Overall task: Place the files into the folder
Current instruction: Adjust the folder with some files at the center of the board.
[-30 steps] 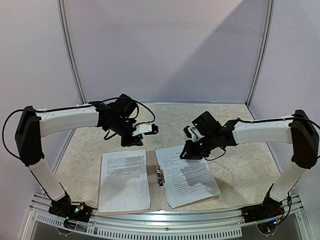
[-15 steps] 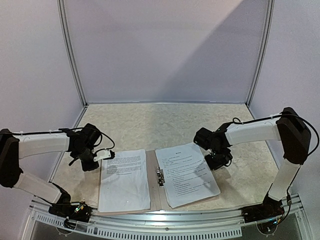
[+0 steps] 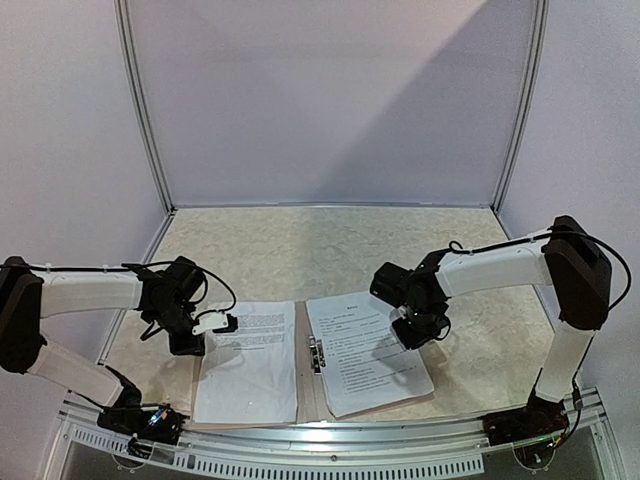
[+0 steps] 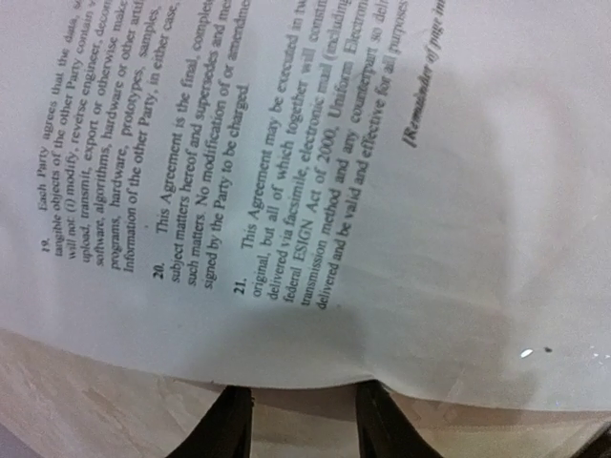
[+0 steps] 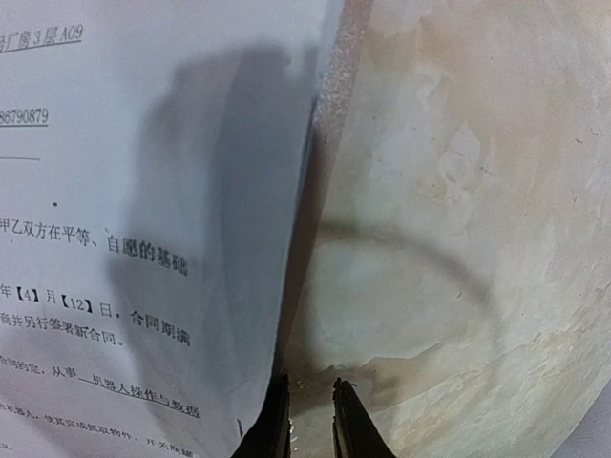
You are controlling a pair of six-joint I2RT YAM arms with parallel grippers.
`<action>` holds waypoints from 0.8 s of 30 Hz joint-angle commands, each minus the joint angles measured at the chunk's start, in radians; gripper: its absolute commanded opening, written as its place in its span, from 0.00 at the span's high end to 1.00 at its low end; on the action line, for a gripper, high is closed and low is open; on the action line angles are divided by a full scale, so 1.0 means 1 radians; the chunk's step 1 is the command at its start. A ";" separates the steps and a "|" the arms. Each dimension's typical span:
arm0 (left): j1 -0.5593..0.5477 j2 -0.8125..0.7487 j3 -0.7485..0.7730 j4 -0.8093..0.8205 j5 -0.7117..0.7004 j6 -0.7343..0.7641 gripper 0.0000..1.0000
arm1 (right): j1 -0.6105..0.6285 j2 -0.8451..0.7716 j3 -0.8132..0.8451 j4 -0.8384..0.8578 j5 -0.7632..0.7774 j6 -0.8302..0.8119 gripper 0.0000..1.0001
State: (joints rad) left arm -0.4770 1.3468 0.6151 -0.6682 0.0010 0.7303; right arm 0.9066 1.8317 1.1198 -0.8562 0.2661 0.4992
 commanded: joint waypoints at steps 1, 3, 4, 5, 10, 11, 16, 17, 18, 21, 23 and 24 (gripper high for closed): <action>-0.022 0.023 0.000 0.002 0.069 0.009 0.60 | 0.009 -0.008 0.009 0.030 -0.064 0.019 0.83; -0.022 0.014 -0.001 -0.001 0.074 0.009 0.60 | 0.009 -0.014 0.013 0.020 -0.062 0.018 0.83; -0.022 0.010 -0.002 -0.002 0.072 0.010 0.60 | 0.008 -0.016 0.012 0.018 -0.069 0.019 0.83; -0.022 0.008 -0.002 -0.004 0.064 0.010 0.60 | 0.009 -0.019 0.013 0.013 -0.072 0.019 0.83; -0.015 -0.021 -0.020 -0.006 -0.012 0.015 0.60 | 0.008 -0.041 0.011 -0.046 -0.014 0.027 0.81; -0.012 -0.030 -0.020 -0.009 -0.042 0.016 0.60 | 0.008 -0.041 0.017 -0.068 0.002 0.026 0.81; -0.001 -0.063 -0.005 -0.046 -0.106 0.013 0.57 | 0.009 -0.055 0.000 -0.157 0.042 0.038 0.81; 0.003 -0.072 -0.007 -0.055 -0.115 0.012 0.57 | 0.009 -0.068 -0.018 -0.157 0.039 0.044 0.81; 0.008 -0.079 -0.010 -0.058 -0.127 0.013 0.56 | 0.009 -0.078 -0.037 -0.145 0.025 0.055 0.81; 0.021 -0.091 -0.025 -0.059 -0.164 0.014 0.55 | 0.019 -0.107 -0.078 -0.063 -0.049 0.082 0.81; 0.029 -0.088 -0.035 -0.061 -0.185 0.012 0.55 | 0.037 -0.107 -0.078 -0.018 -0.096 0.092 0.81; 0.032 -0.084 -0.041 -0.061 -0.194 0.011 0.55 | 0.043 -0.100 -0.075 0.001 -0.125 0.094 0.82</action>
State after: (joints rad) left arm -0.4644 1.2675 0.6033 -0.7052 -0.1337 0.7361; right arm 0.9169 1.7477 1.0531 -0.9482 0.2417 0.5533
